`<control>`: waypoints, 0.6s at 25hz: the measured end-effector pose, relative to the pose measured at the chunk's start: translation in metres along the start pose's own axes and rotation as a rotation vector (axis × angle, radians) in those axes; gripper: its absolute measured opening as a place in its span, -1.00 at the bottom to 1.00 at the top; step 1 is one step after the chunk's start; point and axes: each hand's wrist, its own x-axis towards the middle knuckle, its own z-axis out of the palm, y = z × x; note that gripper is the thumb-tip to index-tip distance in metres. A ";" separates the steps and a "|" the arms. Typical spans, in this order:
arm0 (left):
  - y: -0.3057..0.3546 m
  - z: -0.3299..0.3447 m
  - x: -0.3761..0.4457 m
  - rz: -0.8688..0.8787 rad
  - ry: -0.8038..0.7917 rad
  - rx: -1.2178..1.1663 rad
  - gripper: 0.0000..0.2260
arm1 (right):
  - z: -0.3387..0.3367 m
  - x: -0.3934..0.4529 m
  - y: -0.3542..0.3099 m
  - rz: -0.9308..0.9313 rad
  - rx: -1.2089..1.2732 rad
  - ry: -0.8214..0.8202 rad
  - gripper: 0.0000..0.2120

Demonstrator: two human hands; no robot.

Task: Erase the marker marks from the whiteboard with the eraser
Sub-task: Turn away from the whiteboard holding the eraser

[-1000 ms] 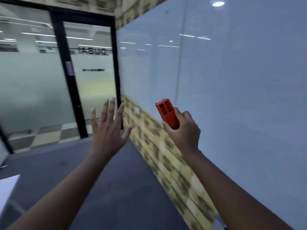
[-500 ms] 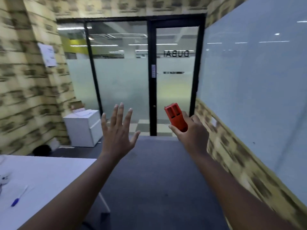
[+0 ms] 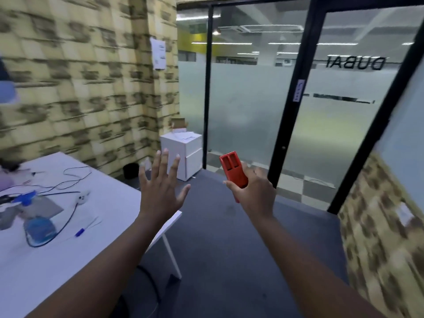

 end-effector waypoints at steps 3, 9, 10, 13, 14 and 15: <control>-0.040 0.040 0.000 -0.105 -0.059 0.041 -0.28 | 0.065 0.025 -0.014 -0.028 0.035 -0.105 -0.29; -0.123 0.159 -0.015 -0.258 -0.238 0.090 -0.31 | 0.224 0.063 -0.038 -0.032 0.104 -0.339 -0.49; -0.135 0.182 -0.016 -0.287 -0.271 0.098 -0.30 | 0.253 0.068 -0.041 -0.039 0.103 -0.378 -0.50; -0.160 0.238 -0.021 -0.341 -0.421 0.083 -0.23 | 0.330 0.075 -0.045 -0.019 0.095 -0.486 -0.50; -0.169 0.256 -0.023 -0.340 -0.464 0.084 -0.22 | 0.354 0.077 -0.046 -0.002 0.092 -0.516 -0.50; -0.177 0.275 -0.026 -0.340 -0.500 0.087 -0.22 | 0.379 0.078 -0.045 0.017 0.086 -0.546 -0.50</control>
